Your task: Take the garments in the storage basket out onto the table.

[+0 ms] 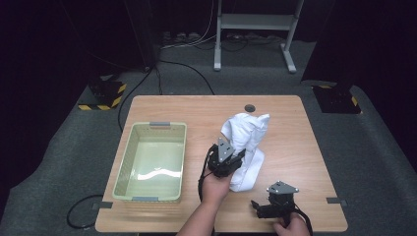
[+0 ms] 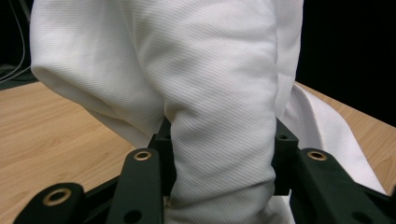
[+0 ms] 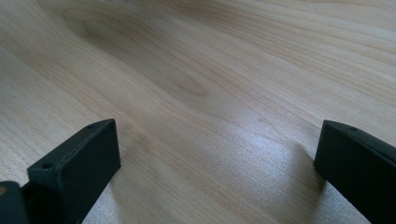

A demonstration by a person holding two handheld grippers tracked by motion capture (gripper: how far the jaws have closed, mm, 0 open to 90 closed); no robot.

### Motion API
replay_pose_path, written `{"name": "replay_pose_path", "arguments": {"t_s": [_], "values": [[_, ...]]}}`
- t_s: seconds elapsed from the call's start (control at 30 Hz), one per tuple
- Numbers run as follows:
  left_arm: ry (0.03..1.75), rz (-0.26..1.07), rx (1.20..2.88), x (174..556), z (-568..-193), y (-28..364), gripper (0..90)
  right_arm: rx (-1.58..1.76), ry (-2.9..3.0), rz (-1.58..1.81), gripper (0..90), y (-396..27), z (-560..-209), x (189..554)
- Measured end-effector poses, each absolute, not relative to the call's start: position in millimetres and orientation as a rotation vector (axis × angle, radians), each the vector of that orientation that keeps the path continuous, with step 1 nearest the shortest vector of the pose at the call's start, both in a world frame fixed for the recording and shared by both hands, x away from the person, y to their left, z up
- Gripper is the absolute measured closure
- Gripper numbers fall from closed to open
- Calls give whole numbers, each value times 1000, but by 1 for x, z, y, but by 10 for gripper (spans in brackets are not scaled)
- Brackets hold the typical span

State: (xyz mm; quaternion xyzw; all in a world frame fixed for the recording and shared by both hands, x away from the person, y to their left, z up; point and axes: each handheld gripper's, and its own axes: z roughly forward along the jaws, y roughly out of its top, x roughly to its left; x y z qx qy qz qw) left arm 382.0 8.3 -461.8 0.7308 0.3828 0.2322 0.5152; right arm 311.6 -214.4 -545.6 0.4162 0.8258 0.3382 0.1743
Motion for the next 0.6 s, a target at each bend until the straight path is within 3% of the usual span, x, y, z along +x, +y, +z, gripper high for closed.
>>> {"name": "replay_pose_path", "arguments": {"t_s": [0.6], "values": [[965,517,1803,394,-485,3,593,1177,2341,957,0,-214,-546,312]]}}
